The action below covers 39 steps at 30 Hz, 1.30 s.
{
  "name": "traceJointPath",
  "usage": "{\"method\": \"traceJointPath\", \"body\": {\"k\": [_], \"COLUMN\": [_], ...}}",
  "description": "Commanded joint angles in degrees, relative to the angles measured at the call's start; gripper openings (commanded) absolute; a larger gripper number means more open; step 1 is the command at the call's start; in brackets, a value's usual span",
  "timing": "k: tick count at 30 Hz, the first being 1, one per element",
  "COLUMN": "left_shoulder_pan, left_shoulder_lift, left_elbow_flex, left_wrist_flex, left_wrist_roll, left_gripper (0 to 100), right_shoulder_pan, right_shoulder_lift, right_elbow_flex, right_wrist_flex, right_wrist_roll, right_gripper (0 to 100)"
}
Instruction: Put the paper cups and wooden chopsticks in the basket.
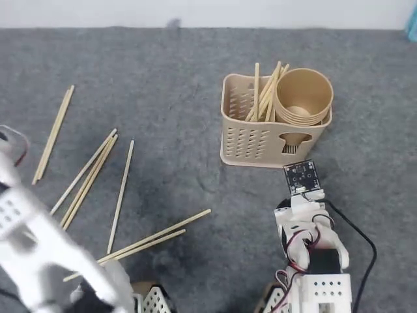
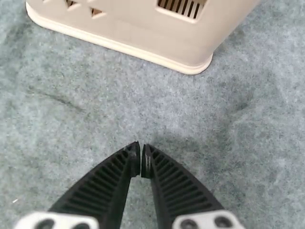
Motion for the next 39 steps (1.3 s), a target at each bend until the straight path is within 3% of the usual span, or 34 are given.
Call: {"method": "traceJointPath", "body": {"k": [1, 9, 17, 29, 39], "left_shoulder_pan": [-2.1, -7.6, -12.5, -16.7, -16.8], "left_shoulder_lift": [12.6, 36.2, 54.2, 77.5, 96.6], "left_elbow_flex": [-11.4, -31.8, -49.5, -73.3, -94.8], "left_wrist_flex": [7.9, 25.1, 34.2, 40.9, 41.2], "left_wrist_roll": [0.7, 0.7, 0.6, 0.3, 0.3], "left_gripper": [11, 11, 11, 11, 11], "right_shoulder_pan": [0.7, 0.7, 0.7, 0.7, 0.7], "right_shoulder_lift": [-0.8, -0.8, -0.8, -0.8, -0.8], "right_elbow_flex": [-0.5, -0.5, -0.5, -0.5, -0.4], "right_wrist_flex": [-0.4, -0.4, -0.4, -0.4, -0.3], "right_wrist_roll": [1.0, 1.0, 1.0, 1.0, 2.6], "right_gripper": [3.3, 3.3, 3.3, 3.3, 3.3]}}
